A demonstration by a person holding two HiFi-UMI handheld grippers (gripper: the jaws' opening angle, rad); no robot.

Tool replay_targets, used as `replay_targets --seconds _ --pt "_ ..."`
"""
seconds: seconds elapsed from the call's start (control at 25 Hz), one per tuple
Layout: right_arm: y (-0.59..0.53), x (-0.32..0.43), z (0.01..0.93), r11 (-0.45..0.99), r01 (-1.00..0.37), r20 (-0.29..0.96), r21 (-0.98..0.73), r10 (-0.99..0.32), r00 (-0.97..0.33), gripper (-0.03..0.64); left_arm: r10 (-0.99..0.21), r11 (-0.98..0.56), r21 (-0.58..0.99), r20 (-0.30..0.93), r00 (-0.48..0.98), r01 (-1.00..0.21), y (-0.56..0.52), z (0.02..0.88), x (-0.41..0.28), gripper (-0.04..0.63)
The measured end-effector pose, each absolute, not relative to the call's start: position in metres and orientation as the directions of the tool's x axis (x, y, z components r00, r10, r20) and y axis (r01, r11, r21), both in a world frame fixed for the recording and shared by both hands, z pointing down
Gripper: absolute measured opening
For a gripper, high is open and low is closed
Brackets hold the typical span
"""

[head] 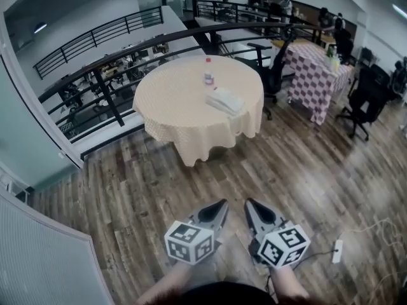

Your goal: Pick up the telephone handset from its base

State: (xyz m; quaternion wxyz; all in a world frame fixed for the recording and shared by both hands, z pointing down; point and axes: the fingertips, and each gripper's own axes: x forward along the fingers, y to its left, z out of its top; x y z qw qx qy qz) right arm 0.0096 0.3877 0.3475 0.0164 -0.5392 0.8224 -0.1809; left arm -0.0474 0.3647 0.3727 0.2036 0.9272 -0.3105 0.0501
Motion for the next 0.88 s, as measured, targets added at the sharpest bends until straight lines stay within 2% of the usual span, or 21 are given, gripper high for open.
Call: replay_targets --seconds 0.44,0.88 --pt "0.243 0.001 0.346 0.318 -0.895 0.164 -0.314 -0.910 -0.381 0.011 -0.496 -0.770 0.332 0.224 0.839 -0.544 0.228 0.371 -0.046 0.008" --pt "0.178 0.006 0.360 0.288 -0.908 0.198 -0.303 -0.913 -0.356 0.011 -0.475 -0.766 0.357 0.247 0.844 -0.535 0.156 0.391 -0.042 0.008"
